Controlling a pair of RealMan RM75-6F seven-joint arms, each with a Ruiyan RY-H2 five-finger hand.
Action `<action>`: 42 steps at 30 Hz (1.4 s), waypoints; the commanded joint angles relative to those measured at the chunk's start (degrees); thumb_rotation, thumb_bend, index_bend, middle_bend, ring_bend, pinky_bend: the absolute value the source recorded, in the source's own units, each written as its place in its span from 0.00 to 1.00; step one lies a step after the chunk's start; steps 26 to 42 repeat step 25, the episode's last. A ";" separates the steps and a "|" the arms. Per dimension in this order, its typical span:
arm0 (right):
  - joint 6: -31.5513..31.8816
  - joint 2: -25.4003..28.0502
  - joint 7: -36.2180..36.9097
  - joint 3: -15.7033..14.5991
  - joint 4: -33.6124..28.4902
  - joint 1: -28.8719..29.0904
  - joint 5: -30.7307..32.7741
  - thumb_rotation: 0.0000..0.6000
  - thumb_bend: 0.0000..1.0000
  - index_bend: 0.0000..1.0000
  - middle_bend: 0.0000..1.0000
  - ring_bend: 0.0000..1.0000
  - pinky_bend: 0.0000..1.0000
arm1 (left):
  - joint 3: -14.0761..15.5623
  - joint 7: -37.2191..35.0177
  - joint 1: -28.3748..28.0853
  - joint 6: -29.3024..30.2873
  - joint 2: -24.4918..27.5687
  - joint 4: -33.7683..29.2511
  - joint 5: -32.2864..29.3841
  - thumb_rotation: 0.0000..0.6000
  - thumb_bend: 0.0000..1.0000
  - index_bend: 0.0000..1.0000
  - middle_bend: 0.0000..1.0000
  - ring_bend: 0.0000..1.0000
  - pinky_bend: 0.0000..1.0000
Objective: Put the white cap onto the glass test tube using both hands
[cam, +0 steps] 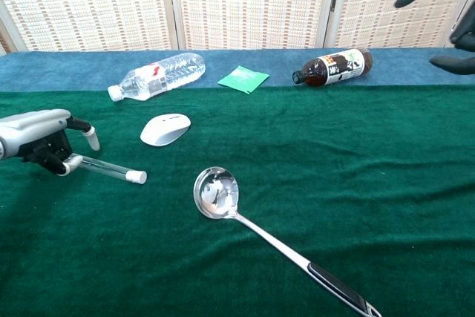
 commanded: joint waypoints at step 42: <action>19.54 -1.15 2.86 -5.84 14.26 -20.65 -5.90 1.00 0.44 0.12 0.09 0.12 0.13 | 7.30 -11.55 24.52 35.19 17.85 -12.41 26.88 1.00 0.53 0.27 0.23 0.19 0.20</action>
